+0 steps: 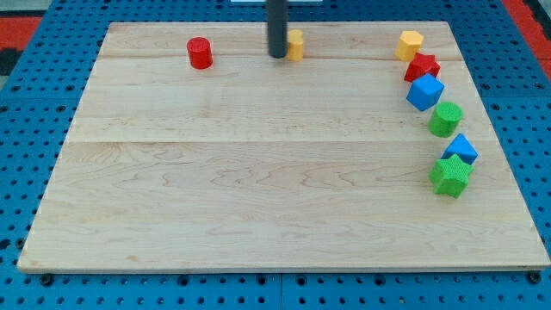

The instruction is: Move the yellow heart above the yellow hexagon

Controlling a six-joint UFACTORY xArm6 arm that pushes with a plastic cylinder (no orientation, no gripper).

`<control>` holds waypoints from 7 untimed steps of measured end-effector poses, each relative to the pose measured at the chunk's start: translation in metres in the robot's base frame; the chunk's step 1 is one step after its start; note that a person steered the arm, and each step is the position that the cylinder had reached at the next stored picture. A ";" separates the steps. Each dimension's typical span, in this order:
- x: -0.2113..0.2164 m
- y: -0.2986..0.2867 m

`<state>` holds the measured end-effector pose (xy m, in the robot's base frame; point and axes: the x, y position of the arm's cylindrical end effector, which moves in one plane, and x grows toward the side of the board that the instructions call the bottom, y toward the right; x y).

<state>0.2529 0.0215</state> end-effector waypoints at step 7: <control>-0.039 0.161</control>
